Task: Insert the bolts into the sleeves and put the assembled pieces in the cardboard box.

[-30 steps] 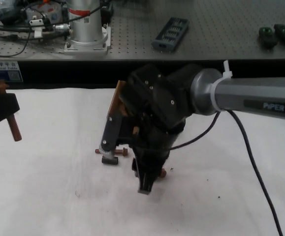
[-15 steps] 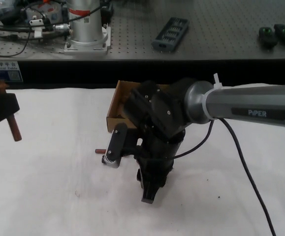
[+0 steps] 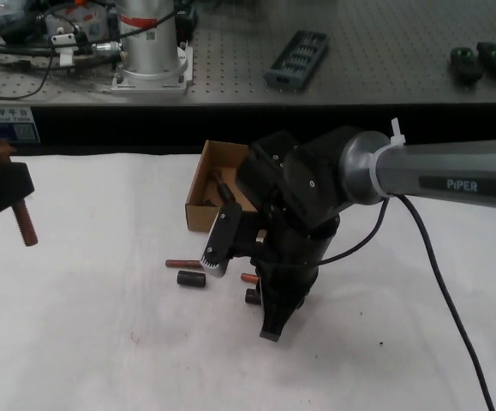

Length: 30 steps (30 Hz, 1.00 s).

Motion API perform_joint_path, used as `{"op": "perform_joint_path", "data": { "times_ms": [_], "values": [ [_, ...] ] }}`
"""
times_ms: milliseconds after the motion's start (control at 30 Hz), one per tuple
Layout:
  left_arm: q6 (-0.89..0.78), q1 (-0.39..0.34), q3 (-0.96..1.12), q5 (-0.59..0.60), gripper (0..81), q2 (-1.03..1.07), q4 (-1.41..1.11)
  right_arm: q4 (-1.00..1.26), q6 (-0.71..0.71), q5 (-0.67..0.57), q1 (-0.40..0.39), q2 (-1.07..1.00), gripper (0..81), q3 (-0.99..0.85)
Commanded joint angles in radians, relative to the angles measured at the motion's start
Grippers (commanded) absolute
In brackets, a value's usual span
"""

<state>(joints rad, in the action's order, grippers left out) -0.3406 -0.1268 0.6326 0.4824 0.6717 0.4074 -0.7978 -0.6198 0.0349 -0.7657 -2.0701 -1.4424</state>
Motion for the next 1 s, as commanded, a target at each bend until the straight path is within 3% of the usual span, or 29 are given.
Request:
{"op": "perform_joint_path", "data": {
  "times_ms": [0, 133, 300, 367, 800, 967],
  "values": [
    [0.01, 0.004, 0.005, -0.007, 0.6, -0.008, -0.02, 0.001, 0.007, -0.035, -0.009, -0.008, 16.0, -0.008],
    [0.01, 0.004, 0.005, -0.007, 0.6, -0.008, -0.02, 0.0, 0.028, -0.051, -0.017, -0.008, 17.6, -0.008],
    [0.01, 0.004, 0.005, -0.007, 0.6, -0.008, -0.02, -0.006, 0.049, -0.052, -0.017, -0.008, 33.7, -0.008],
    [0.01, 0.004, 0.005, -0.007, 0.6, -0.008, -0.02, -0.006, 0.067, -0.052, -0.017, -0.008, 36.0, -0.008],
    [0.01, 0.004, 0.005, -0.007, 0.6, -0.008, -0.02, 0.004, 0.067, -0.052, -0.06, -0.008, 35.1, -0.008],
    [0.01, 0.004, 0.005, -0.007, 0.6, -0.008, -0.02, 0.003, 0.067, -0.052, -0.075, -0.008, 26.5, -0.008]
  ]
}}
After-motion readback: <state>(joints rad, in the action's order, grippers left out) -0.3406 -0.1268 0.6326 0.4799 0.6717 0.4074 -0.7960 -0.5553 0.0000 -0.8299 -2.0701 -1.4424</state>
